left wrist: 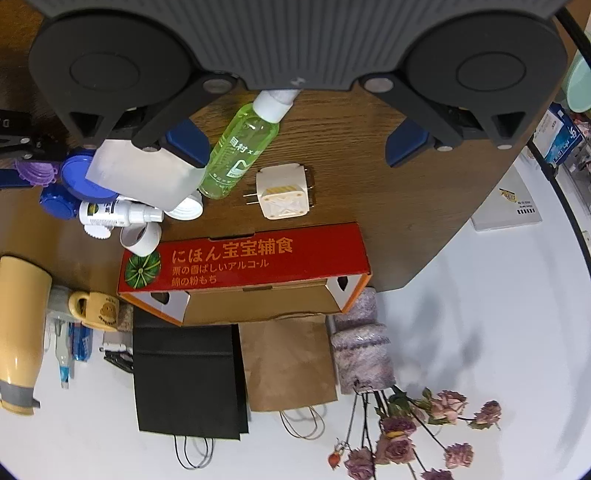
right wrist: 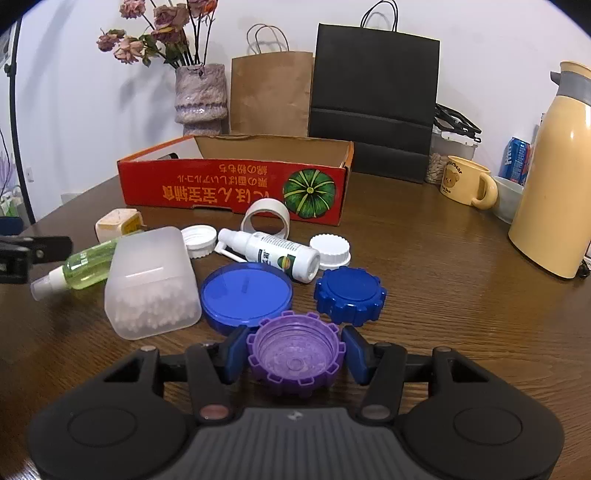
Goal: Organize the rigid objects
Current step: 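Reach the left gripper to the green spray bottle while the right gripper grasps the purple cap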
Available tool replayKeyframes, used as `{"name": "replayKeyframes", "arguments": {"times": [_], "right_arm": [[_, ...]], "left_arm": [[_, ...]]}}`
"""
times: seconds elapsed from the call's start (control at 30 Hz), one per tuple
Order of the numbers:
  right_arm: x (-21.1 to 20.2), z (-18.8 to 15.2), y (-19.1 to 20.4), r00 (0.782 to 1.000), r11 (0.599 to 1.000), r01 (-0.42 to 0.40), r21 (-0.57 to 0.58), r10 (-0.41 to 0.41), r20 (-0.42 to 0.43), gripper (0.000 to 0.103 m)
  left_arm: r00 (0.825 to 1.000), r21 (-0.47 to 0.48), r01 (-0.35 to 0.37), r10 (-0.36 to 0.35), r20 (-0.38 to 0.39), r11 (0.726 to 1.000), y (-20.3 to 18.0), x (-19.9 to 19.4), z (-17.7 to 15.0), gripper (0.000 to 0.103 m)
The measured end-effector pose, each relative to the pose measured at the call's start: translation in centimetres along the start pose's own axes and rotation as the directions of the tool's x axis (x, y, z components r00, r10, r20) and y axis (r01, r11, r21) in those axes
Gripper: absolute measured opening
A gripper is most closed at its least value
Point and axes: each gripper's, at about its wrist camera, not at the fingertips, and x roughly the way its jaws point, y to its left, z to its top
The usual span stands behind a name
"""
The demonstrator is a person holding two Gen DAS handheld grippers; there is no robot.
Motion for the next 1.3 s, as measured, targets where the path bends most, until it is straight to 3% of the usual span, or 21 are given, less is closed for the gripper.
{"name": "replayKeyframes", "arguments": {"times": [0.43,0.7,1.03,1.3], "right_arm": [[-0.5,0.4,-1.2,0.996,0.995,0.026,0.097,-0.034,0.081,0.053],[-0.7,0.8,-0.8,0.99,0.995,0.047,0.088,-0.058,0.129,0.053],[-0.9,0.9,-0.1,0.986,0.997,0.051,0.065,-0.06,0.156,0.053],[-1.0,0.9,0.0,0.985,0.998,0.046,0.053,-0.054,0.165,0.054]], "left_arm": [[0.996,-0.011,0.007,-0.008,-0.094,1.0,-0.6,4.1,0.6,0.103],[0.993,-0.018,0.026,-0.028,-0.117,1.0,-0.8,4.8,0.5,0.099],[0.989,-0.02,0.061,-0.063,-0.131,0.998,-1.0,5.1,0.2,0.073],[0.983,-0.004,0.126,-0.126,-0.132,0.992,-1.7,5.0,-0.1,0.039]]}}
